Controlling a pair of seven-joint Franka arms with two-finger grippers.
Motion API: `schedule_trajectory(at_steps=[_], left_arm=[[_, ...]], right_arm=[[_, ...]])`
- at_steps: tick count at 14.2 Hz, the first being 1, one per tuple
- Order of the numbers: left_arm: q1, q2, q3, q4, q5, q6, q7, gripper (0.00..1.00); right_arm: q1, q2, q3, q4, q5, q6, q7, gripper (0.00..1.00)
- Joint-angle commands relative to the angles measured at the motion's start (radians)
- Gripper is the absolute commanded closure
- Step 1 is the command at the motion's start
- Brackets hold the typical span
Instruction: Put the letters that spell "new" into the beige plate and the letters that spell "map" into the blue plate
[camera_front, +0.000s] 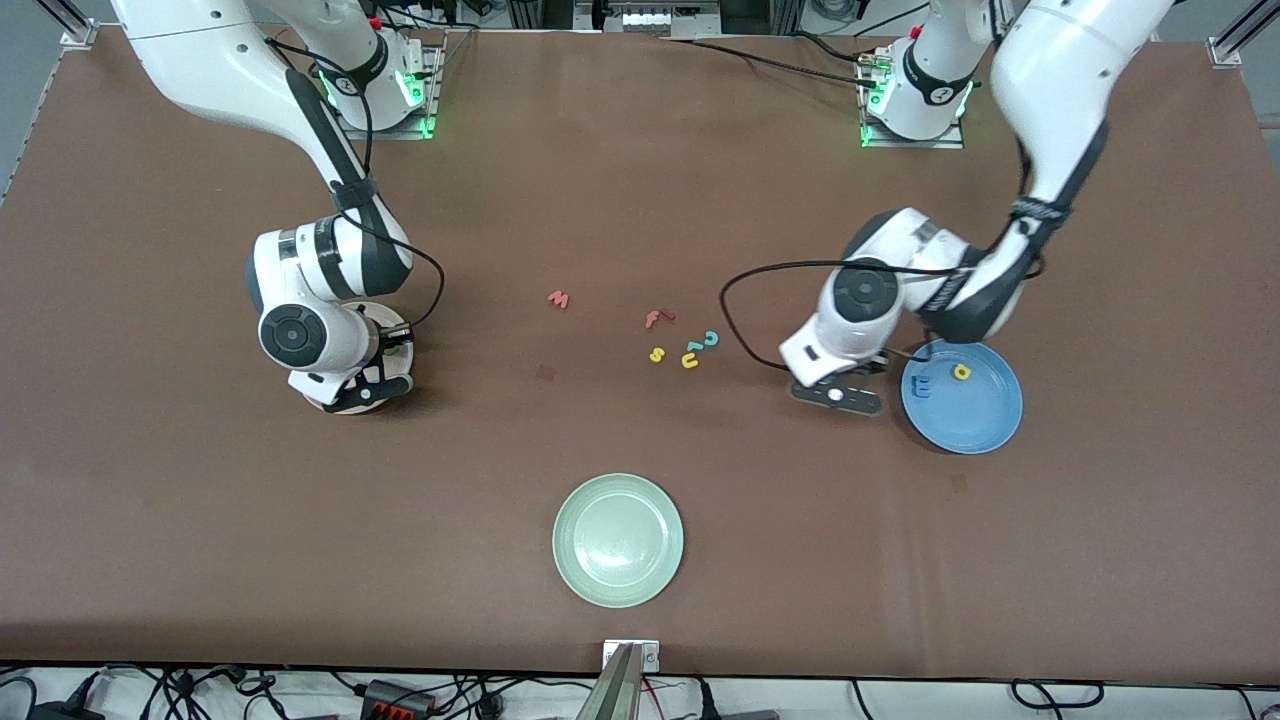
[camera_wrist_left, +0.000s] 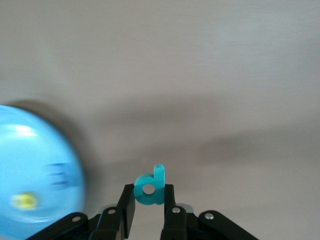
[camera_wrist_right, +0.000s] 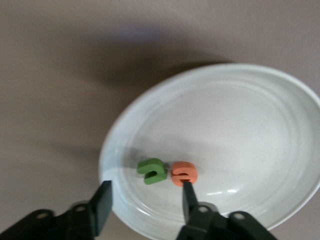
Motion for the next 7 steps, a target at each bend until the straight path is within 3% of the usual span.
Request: schedule_trajectory(at_steps=[1, 5, 7], left_arm=[[0.129, -0.019, -0.013, 0.014, 0.015, -0.047, 0.208, 0.90], [0.265, 0.025, -0.013, 0.011, 0.012, -0.032, 0.317, 0.90], [0.296, 0.064, -0.013, -0.010, 0.014, 0.034, 0.328, 0.90]], right_arm=[[0.003, -0.069, 0.060, -0.017, 0.012, -0.008, 0.003, 0.00], [0.009, -0.060, 0.239, -0.017, 0.012, 0.055, -0.017, 0.00], [0.073, -0.058, 0.267, -0.017, 0.004, 0.055, -0.041, 0.00]])
